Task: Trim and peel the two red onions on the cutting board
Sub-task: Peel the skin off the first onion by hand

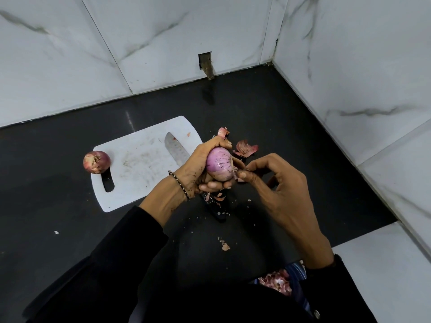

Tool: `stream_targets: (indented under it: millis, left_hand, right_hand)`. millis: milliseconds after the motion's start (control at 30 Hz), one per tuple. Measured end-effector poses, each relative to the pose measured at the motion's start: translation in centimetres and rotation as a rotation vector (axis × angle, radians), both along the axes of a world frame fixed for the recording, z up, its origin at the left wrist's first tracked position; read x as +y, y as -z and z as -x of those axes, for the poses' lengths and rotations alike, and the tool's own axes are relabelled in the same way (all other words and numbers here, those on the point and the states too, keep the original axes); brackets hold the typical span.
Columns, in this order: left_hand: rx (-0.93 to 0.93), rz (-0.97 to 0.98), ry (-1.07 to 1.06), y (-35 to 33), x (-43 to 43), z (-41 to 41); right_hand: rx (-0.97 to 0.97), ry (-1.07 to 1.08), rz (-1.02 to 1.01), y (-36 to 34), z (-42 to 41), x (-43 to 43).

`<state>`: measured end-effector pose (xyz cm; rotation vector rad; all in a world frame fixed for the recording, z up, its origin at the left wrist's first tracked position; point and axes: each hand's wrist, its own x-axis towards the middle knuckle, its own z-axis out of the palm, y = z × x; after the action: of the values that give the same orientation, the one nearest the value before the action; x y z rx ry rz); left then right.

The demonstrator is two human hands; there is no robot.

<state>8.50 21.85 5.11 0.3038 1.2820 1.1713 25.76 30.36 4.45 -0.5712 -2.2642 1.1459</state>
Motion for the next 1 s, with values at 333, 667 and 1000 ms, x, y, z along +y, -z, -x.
stream_targets:
  millis: [333,667,1000]
  left_hand:
    - [0.251,0.043,-0.269,-0.6,0.5,-2.8]
    - [0.749,-0.044,-0.372,1.8,-0.5,-6.6]
    - [0.645,-0.116,-0.262,0.6,-0.4,-5.7]
  right_hand:
    - [-0.044,0.154,0.084,-0.6,1.1,-0.7]
    - [0.067,0.144,0.244,-1.3,5.7,-4.8]
    - [0.023,0.249,0.679,-1.6,7.8,-0.9]
